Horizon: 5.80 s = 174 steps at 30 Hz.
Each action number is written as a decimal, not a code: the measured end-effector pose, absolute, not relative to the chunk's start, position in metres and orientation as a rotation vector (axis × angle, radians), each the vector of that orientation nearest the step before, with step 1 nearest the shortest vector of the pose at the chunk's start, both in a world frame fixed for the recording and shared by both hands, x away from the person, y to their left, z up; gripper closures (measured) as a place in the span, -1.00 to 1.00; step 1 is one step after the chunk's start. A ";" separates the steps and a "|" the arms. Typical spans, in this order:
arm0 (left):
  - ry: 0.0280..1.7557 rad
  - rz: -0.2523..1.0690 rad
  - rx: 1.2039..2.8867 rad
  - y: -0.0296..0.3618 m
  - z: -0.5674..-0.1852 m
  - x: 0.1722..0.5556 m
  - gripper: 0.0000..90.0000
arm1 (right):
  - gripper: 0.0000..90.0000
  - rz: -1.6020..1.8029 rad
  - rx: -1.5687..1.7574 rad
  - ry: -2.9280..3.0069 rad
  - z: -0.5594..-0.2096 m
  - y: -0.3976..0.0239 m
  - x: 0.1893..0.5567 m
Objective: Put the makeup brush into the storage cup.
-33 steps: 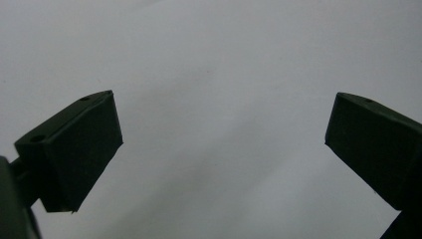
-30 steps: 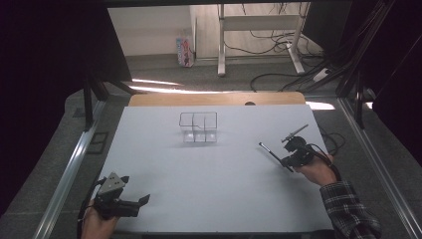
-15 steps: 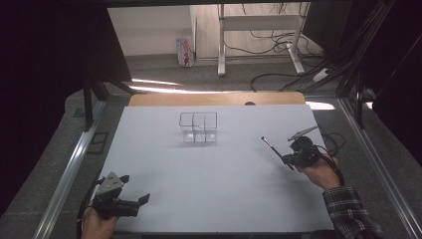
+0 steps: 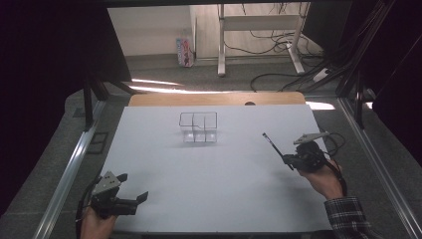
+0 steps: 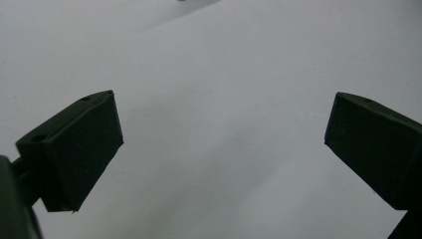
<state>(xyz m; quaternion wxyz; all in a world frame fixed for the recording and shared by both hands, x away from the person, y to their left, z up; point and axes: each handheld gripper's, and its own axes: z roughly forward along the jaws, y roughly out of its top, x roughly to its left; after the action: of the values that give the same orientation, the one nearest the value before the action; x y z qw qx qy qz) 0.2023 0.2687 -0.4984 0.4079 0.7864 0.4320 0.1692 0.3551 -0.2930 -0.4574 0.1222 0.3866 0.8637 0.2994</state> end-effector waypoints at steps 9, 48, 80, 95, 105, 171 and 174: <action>1.086 0.388 1.927 0.271 -0.497 0.203 -0.97 | 0.86 0.927 1.143 2.483 -0.454 -0.296 0.345; 1.042 0.303 1.862 0.239 -0.480 0.231 -1.00 | 0.86 1.101 1.000 2.429 -0.436 -0.266 0.307; 0.872 0.047 1.811 0.166 -0.464 0.283 -1.00 | 0.86 1.283 0.894 2.481 -0.437 -0.222 0.296; 0.801 -0.040 1.794 0.144 -0.467 0.289 -1.00 | 0.86 1.336 0.844 2.508 -0.439 -0.199 0.292; 0.796 -0.099 1.774 0.136 -0.469 0.290 -1.00 | 0.86 1.374 0.819 2.525 -0.440 -0.185 0.289; 0.860 -0.181 1.693 0.140 -0.466 0.283 0.86 | -0.46 1.373 0.767 2.662 -0.463 -0.130 0.284; 0.865 -0.171 1.697 0.142 -0.466 0.283 0.86 | -0.53 1.371 0.781 2.660 -0.464 -0.132 0.286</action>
<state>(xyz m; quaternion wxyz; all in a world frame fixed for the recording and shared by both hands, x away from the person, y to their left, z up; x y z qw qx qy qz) 0.2831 0.1416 -0.4656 0.5768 0.7248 0.3695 -0.0732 0.2861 -0.1320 -0.4645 0.0244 0.2525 0.8598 0.4432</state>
